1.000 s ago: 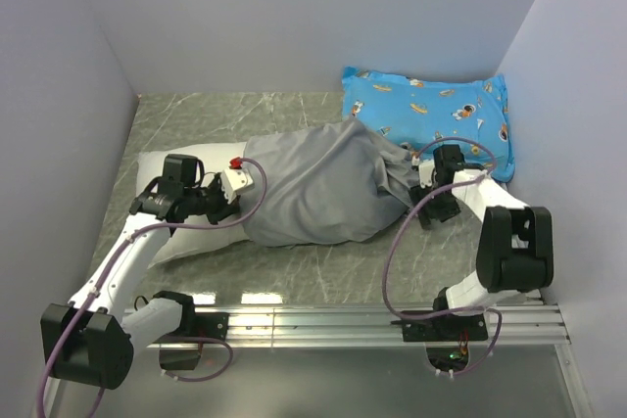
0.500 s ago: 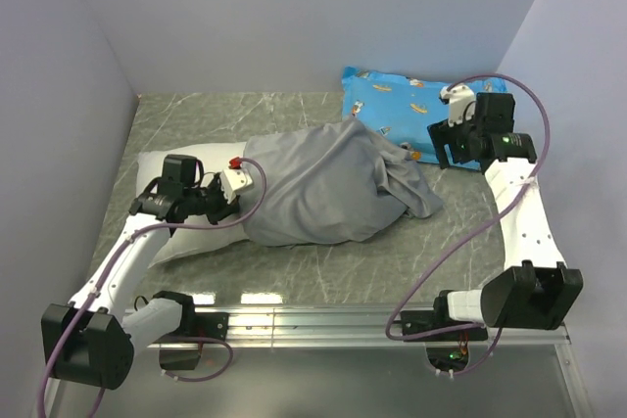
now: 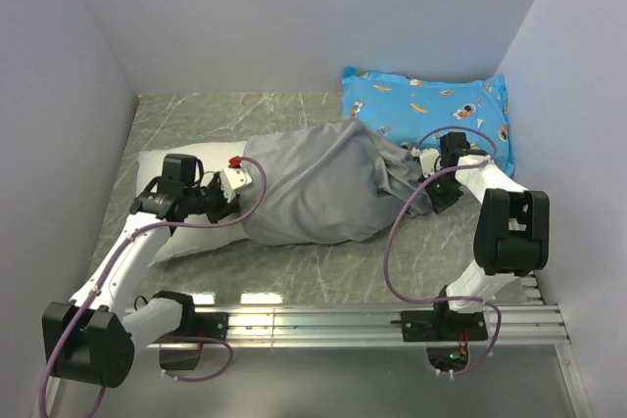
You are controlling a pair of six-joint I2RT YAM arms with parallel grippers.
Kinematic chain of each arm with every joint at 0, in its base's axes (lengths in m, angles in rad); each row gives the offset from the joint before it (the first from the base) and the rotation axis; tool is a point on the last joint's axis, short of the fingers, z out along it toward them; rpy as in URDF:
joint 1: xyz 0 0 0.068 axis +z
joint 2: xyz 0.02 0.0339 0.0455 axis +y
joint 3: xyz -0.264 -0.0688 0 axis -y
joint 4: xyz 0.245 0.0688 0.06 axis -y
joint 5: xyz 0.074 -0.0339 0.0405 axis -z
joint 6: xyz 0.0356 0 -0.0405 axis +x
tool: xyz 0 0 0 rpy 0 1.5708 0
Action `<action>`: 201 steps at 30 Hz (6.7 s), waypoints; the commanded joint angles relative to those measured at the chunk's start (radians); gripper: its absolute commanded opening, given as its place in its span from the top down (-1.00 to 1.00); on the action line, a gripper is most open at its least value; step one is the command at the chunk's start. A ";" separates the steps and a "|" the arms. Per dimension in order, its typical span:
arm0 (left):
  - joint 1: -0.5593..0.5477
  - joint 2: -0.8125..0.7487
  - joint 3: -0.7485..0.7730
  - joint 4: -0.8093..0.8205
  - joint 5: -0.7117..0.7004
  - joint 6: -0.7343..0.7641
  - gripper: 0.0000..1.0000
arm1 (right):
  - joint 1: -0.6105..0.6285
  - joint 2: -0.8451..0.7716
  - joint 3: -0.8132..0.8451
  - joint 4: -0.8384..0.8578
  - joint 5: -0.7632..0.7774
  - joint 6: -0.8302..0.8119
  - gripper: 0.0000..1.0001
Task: Put the pillow into the pillowcase
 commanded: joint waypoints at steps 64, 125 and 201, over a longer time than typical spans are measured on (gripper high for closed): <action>0.369 -0.013 0.086 0.015 -0.069 -0.378 -0.84 | 0.946 0.474 1.117 -0.013 0.165 0.675 -0.33; 0.172 -0.427 -0.075 -0.525 -0.133 0.515 -0.99 | 0.725 -0.324 0.186 0.048 -0.101 0.426 -0.65; 0.076 0.075 -0.150 1.375 0.415 -2.047 0.99 | 0.871 -0.146 0.830 0.247 -1.020 0.889 1.00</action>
